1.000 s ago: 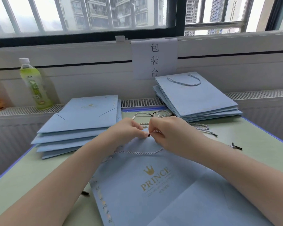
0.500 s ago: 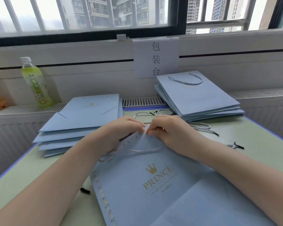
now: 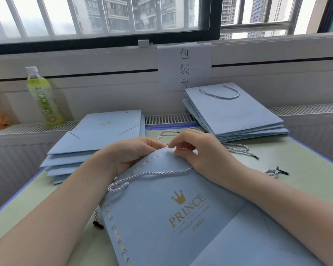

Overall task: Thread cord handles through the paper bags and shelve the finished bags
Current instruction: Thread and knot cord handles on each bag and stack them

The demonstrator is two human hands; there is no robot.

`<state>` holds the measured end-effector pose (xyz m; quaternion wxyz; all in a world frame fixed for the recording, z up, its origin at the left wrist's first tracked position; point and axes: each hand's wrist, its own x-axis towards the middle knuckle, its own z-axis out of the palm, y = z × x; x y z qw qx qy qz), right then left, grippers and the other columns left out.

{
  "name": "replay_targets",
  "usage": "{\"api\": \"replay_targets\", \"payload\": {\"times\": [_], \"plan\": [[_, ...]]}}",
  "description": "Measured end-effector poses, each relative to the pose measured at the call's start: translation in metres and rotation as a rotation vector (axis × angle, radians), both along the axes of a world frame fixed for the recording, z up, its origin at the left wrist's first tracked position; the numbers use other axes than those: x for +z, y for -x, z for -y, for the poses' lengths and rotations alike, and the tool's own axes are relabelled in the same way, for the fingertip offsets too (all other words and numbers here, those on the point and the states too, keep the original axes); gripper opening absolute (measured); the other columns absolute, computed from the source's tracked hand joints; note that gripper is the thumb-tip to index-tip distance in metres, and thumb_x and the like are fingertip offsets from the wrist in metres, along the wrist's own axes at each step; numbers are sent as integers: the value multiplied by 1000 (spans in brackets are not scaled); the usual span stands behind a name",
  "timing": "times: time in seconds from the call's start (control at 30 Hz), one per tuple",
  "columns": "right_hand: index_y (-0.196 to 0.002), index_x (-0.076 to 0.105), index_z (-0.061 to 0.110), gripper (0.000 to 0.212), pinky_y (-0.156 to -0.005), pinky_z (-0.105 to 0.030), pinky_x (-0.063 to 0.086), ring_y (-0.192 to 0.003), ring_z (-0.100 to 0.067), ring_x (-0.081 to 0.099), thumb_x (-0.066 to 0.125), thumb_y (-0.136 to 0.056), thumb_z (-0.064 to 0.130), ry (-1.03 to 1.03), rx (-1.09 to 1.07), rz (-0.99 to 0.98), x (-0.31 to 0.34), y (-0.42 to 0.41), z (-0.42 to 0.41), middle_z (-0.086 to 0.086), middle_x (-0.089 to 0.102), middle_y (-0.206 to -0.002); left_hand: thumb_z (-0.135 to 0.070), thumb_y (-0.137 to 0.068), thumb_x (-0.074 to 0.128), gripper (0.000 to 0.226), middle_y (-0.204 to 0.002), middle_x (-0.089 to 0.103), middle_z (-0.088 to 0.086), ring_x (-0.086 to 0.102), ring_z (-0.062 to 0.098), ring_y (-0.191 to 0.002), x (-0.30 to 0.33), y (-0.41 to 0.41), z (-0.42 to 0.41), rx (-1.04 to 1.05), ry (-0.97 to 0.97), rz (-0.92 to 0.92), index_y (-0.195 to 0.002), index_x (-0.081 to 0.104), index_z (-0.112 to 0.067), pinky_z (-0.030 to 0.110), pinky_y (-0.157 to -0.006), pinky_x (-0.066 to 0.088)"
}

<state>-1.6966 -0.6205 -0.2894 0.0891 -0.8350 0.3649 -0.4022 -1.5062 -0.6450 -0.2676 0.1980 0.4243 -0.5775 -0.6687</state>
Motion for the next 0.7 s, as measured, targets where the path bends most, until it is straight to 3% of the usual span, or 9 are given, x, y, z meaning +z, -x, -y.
{"api": "replay_targets", "payload": {"times": [0.13,0.2,0.3,0.4,0.5,0.6,0.7], "plan": [[-94,66,14,11,-74,-23,45,-80,-7,55,67,-84,9,13,11,-15,1,0,-1,8,60,-87,10,-89,48,35,-74,70,10,65,16,-53,-2,3,0,44,32,17,-81,76,-10,22,-49,53],[-95,64,15,11,-67,-18,41,-71,-6,50,68,-85,14,-17,19,-36,2,1,-2,8,56,-77,12,-88,49,31,-74,70,11,65,17,-52,-1,4,1,82,65,39,-89,73,-6,22,-48,53],[-97,62,15,11,-60,-15,36,-58,-4,44,66,-87,17,-166,36,-21,5,2,-1,9,50,-65,13,-84,54,26,-79,68,14,65,18,-54,-1,5,1,134,126,110,-99,70,-1,22,-48,53],[-94,65,13,6,-58,-15,36,-57,-3,45,63,-89,14,-359,111,82,7,3,-3,4,54,-64,8,-82,63,18,-81,66,16,59,20,-55,-5,5,3,219,207,214,-86,74,-6,21,-49,49],[-88,66,13,11,-58,-13,40,-59,-5,51,57,-93,10,-518,110,313,12,5,-3,6,59,-63,-4,-85,65,11,-74,65,11,55,17,-54,-5,9,1,274,224,213,-85,75,-9,21,-51,46],[-89,63,12,19,-55,-19,41,-53,-8,49,47,-97,7,-687,148,783,19,10,4,2,51,-56,-24,-88,65,14,-67,65,2,55,10,-51,0,15,-4,301,312,241,-90,73,-12,17,-48,43],[-91,56,11,19,-44,-18,38,-44,-6,40,40,-100,5,-594,44,1131,23,15,9,3,42,-54,-37,-83,68,12,-75,70,-4,58,3,-62,5,17,-9,249,578,444,-81,72,-26,12,-57,45]]}}
